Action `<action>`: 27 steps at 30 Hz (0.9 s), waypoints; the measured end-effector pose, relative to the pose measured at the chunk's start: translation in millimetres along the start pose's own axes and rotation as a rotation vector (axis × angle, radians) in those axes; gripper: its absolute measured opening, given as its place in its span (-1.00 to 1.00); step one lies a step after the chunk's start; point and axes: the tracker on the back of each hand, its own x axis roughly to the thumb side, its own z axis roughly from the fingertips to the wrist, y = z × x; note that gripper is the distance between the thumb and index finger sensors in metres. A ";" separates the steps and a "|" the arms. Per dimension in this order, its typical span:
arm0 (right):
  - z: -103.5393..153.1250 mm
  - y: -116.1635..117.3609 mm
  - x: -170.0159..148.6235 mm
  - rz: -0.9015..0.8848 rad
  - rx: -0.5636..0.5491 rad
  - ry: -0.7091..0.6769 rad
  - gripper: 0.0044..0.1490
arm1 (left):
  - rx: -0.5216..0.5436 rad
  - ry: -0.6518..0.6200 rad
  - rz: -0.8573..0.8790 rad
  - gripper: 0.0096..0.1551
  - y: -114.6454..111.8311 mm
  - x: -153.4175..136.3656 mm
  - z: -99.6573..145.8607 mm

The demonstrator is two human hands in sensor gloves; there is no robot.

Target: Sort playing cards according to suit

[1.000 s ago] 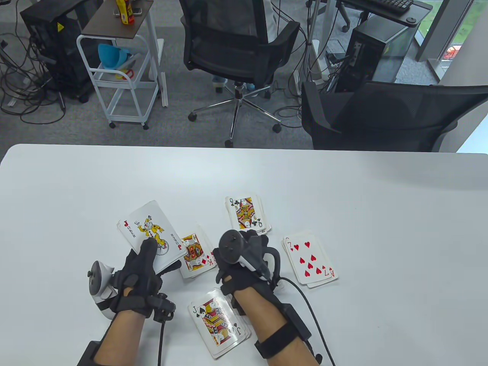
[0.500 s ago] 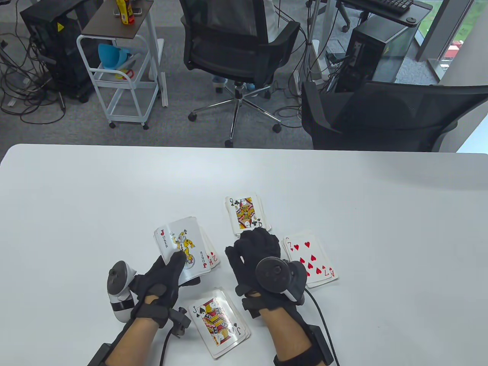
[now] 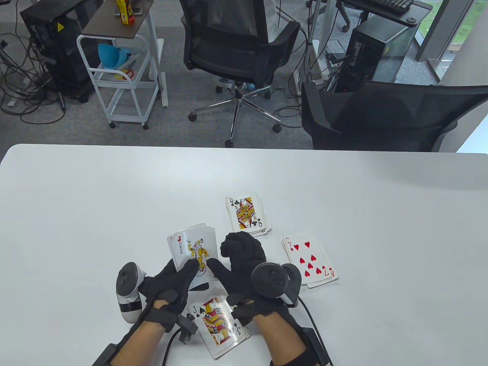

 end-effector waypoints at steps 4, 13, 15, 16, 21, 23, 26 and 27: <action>0.9 1.0 0.9 -0.015 -0.037 0.020 -0.26 | -0.011 0.000 0.009 -0.46 -3.9 -0.7 0.5; 3.3 1.3 6.4 0.002 -0.085 -0.003 -0.43 | -0.025 -0.002 0.043 -0.45 -5.6 -3.1 0.5; 3.4 1.0 7.7 -0.003 -0.097 -0.004 -0.47 | -0.030 -0.002 0.052 -0.44 -4.6 -3.5 0.7; 3.4 0.9 7.8 -0.006 -0.101 -0.002 -0.49 | -0.033 -0.001 0.062 -0.43 -4.0 -3.6 0.7; 2.7 -1.5 6.3 0.002 -0.110 -0.002 -0.55 | -0.043 0.009 0.070 -0.41 -3.9 -4.9 0.6; 2.1 -3.7 4.5 -0.002 -0.117 0.000 -0.54 | -0.052 0.010 0.079 -0.41 -4.9 -4.7 0.2; 1.4 -8.0 -0.4 -0.011 -0.122 0.039 -0.54 | -0.063 0.008 0.087 -0.40 -5.9 -4.5 0.0; 1.3 -8.9 -1.4 -0.018 -0.126 0.046 -0.54 | -0.063 0.004 0.087 -0.40 -5.9 -4.3 0.1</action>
